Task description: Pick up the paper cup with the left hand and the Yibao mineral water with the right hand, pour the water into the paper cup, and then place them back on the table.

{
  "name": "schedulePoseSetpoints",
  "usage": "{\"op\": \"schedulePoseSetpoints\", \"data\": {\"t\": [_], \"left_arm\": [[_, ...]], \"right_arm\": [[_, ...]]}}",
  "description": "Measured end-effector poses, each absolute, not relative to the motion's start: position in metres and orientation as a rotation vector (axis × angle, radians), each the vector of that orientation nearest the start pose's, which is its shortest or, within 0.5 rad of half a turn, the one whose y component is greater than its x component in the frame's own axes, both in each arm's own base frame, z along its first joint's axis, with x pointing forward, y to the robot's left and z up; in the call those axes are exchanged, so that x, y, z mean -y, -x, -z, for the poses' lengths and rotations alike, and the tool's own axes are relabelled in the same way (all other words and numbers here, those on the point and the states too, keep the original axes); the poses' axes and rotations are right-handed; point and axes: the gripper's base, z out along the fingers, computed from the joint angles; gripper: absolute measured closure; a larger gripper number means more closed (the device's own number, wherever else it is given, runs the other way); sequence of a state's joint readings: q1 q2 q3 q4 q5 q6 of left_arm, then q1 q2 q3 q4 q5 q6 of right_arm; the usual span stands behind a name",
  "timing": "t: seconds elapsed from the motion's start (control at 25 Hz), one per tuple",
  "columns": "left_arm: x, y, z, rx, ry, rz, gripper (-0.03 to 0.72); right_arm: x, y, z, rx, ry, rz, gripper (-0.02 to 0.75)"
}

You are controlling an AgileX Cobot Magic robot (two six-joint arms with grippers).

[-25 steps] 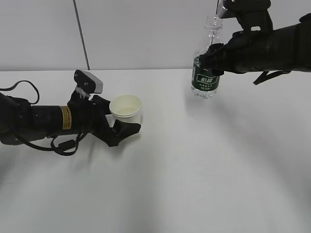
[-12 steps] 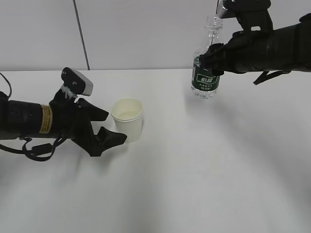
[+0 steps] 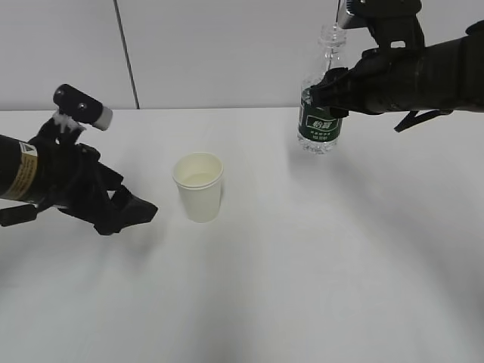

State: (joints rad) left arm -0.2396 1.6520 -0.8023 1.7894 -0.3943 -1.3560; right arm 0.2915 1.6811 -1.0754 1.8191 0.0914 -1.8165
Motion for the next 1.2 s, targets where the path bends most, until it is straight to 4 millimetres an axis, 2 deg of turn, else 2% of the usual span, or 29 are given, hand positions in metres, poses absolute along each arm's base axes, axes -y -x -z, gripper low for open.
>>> {"op": "schedulePoseSetpoints", "data": {"t": [0.2, 0.44, 0.56, 0.76, 0.96, 1.2], "left_arm": [[0.084, -0.296, -0.192, -2.258, -0.711, 0.481, 0.146], [0.049, -0.299, -0.196, -2.333, -0.410, 0.622, 0.148], [0.039, -0.299, -0.198, -2.347, -0.314, 0.714, 0.148], [0.034, -0.300, -0.209, -2.307, -0.336, 0.745, 0.162], [0.032, -0.296, -0.225, -2.226, -0.440, 0.625, 0.166], [0.025, -0.295, -0.237, -2.181, -0.430, 0.492, 0.166]], "right_arm": [[-0.116, -0.360, -0.251, -2.046, 0.352, -0.272, 0.314], [-0.116, -0.360, -0.251, -2.045, 0.354, -0.271, 0.314], [-0.117, -0.360, -0.251, -2.045, 0.355, -0.273, 0.314], [-0.117, -0.359, -0.251, -2.041, 0.361, -0.285, 0.314], [-0.117, -0.357, -0.259, -2.014, 0.394, -0.275, 0.314], [-0.117, -0.355, -0.264, -1.998, 0.399, -0.266, 0.314]]}}
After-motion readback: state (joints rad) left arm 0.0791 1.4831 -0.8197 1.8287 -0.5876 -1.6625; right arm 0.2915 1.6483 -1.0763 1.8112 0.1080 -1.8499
